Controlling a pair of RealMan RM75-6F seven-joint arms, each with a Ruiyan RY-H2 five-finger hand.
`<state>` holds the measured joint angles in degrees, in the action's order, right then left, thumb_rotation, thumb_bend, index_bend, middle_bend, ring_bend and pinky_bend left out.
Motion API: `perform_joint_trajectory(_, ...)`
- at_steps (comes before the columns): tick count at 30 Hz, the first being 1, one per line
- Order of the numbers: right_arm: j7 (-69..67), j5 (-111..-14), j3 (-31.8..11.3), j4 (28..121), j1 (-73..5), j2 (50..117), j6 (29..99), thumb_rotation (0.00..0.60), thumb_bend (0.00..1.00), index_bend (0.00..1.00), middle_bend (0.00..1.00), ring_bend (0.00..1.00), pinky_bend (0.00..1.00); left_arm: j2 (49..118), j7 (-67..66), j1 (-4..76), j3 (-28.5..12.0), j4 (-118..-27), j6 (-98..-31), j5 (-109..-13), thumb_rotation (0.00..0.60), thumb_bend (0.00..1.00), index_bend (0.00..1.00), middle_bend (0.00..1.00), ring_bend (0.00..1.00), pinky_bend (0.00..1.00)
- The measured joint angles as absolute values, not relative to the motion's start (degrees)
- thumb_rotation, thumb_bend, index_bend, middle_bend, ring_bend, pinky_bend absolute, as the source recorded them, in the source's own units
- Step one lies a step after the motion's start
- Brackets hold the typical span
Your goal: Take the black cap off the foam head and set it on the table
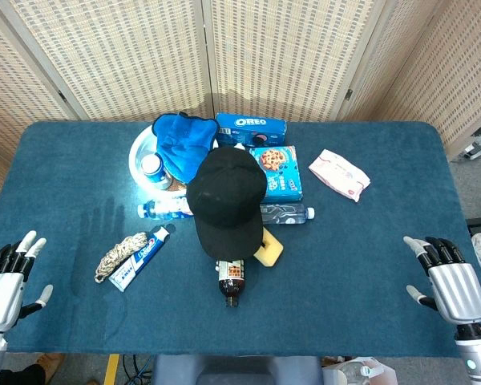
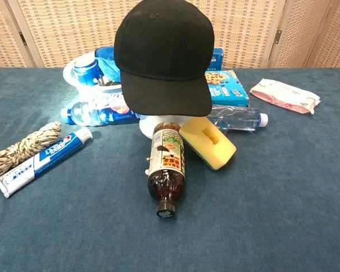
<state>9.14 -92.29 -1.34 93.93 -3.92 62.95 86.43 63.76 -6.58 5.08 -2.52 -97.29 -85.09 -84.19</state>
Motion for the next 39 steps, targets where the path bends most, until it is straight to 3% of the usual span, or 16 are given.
perform_joint_trajectory(21,8.57,-94.86,-1.64,93.42,-5.72,62.91,86.05,0.6,0.0,0.19,0.26,0.17,0.2,63.11,-7.03,4.47,-2.18,-98.33,-85.99,-85.01,0.6,0.29,0.0,0.0,0.0,0.0)
perform_joint_trajectory(39,10.45,-102.48,-4.22,95.29,-18.95,65.87,75.38,0.6,0.0,0.19,0.26,0.17,0.2,63.17,-8.44,4.32,-1.96,-99.7,-86.34,-85.73,0.6,0.29,0.0,0.0,0.0,0.0)
